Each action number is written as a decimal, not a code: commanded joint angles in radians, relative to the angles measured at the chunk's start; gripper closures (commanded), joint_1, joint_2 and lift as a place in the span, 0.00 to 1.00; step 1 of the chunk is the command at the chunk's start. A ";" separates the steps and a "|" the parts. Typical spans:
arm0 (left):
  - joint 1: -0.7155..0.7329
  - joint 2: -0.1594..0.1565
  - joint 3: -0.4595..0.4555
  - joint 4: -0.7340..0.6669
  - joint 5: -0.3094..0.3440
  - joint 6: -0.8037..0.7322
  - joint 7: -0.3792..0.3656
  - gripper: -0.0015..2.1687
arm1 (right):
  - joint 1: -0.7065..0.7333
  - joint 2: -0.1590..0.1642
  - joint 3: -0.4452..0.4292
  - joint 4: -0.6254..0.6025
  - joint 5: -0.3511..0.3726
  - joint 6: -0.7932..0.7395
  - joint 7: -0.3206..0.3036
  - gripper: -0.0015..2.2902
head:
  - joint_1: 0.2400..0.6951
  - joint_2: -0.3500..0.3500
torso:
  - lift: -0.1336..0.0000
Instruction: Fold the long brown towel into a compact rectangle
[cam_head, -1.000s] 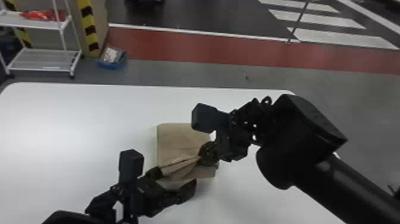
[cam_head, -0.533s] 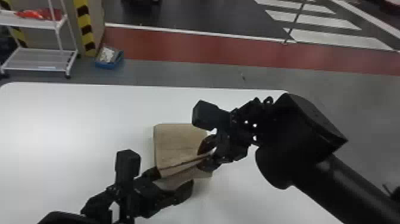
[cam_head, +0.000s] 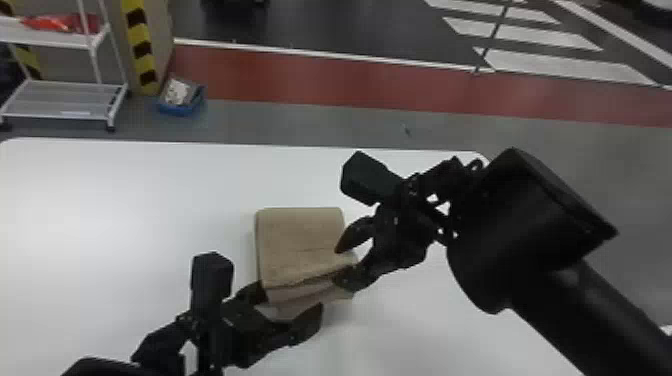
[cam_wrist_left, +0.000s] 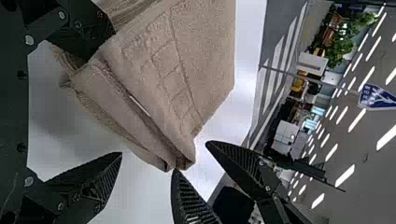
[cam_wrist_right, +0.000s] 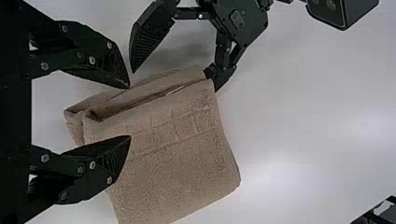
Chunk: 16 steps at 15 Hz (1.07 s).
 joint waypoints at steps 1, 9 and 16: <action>0.004 -0.003 -0.002 -0.001 0.000 0.000 -0.001 0.13 | 0.012 0.001 -0.027 -0.009 -0.022 0.014 0.005 0.25 | 1.00 0.17 | 0.10; 0.026 -0.003 -0.002 -0.020 -0.014 0.006 -0.001 0.13 | 0.029 0.069 -0.062 0.056 -0.028 -0.004 -0.140 0.73 | 1.00 0.18 | 0.10; 0.027 -0.003 -0.009 -0.034 -0.017 0.025 -0.001 0.13 | 0.088 0.035 -0.059 0.023 0.000 -0.007 -0.061 0.73 | 1.00 0.17 | 0.10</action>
